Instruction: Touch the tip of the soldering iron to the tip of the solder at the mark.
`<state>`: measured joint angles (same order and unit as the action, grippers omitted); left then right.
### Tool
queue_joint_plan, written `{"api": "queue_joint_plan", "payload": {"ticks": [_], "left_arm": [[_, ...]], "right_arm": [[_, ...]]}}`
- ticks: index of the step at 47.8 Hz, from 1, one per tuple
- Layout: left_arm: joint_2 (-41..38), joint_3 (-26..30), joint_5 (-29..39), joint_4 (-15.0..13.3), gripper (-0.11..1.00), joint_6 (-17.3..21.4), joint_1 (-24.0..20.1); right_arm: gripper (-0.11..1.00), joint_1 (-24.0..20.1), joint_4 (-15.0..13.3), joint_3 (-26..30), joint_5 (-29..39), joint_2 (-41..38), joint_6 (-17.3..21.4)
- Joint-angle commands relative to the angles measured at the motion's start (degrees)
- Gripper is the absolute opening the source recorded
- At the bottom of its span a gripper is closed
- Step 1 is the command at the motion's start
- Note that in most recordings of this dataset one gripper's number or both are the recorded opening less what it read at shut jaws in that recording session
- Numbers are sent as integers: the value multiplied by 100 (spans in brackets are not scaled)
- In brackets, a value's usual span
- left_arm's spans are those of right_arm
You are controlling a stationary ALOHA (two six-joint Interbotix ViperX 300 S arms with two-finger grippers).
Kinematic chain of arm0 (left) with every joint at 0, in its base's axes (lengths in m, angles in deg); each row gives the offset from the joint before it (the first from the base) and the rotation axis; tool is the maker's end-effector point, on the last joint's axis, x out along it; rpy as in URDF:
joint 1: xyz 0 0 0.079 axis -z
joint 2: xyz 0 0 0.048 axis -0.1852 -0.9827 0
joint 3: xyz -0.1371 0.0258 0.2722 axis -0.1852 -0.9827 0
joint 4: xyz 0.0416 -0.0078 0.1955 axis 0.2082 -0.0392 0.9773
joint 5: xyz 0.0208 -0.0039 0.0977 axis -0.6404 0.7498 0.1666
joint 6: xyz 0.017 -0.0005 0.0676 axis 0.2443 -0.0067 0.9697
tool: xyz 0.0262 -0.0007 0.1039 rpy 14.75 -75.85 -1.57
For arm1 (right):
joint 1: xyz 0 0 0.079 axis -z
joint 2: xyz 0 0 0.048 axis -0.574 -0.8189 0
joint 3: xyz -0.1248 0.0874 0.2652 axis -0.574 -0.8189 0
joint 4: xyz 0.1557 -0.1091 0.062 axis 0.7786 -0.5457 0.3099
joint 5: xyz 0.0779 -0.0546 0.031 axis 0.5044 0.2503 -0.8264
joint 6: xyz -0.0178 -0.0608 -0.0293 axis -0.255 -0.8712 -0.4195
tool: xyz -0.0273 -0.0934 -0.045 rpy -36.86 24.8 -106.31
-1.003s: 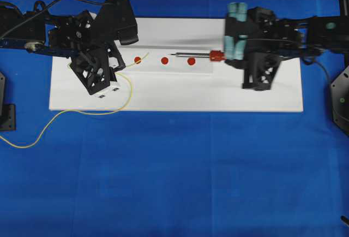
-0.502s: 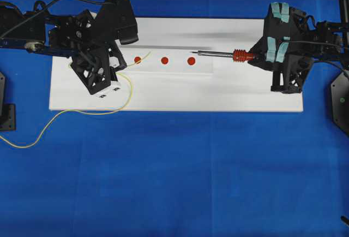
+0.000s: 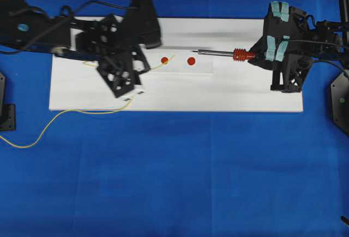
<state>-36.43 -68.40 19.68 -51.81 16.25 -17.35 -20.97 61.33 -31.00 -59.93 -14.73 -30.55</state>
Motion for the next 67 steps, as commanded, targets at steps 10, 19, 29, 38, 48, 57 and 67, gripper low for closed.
{"api": "queue_joint_plan", "payload": {"ticks": [10, 19, 29, 38, 48, 57, 67], "left_arm": [[-686, 677, -44, 18, 3, 0, 0], [-967, 729, -44, 18, 3, -9, -18], [-993, 738, -79, 18, 3, -9, -18], [-1055, 809, -105, 18, 3, -9, -18], [-1090, 800, -105, 18, 3, -9, -18], [-1143, 800, -105, 18, 3, -9, -18], [-1160, 800, -105, 18, 3, -9, -18]], "right_arm": [[6, 35, -9, 35, 9, 44, 9], [6, 44, -9, 26, 18, 53, 9], [6, 44, -9, 9, -9, 44, 9], [6, 44, -9, -9, -18, 44, 9], [6, 44, -9, -18, -18, 44, 9], [7, 44, -9, -18, -18, 44, 9], [6, 44, -9, -44, -9, 44, 18]]}}
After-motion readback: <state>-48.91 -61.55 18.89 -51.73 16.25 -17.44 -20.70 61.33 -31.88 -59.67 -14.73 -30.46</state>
